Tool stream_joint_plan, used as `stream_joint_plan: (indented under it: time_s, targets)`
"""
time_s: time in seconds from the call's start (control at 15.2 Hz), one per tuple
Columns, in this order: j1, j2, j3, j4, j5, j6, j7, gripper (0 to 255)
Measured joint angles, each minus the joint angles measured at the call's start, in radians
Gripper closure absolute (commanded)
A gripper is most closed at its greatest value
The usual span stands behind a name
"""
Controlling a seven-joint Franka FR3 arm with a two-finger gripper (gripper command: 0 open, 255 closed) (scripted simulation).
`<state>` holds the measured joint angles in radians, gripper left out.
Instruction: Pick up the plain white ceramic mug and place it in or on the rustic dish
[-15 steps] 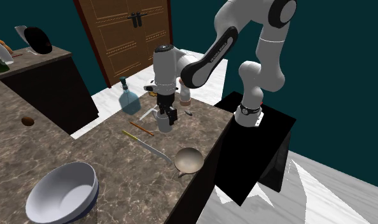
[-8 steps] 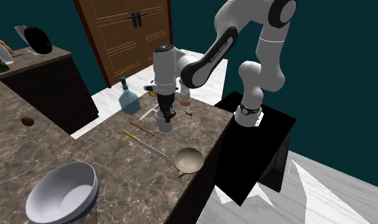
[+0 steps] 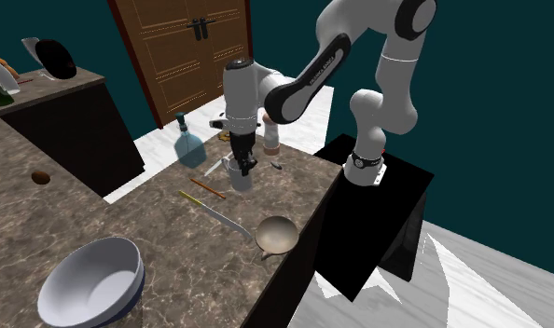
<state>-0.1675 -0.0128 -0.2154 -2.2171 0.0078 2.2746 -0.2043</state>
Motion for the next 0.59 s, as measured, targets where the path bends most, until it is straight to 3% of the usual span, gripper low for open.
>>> stream_joint_plan:
  time_s: [0.59]
  targets:
    - [0.0, -0.055, 0.002, 0.059, -0.015, -0.112, 0.01, 255]
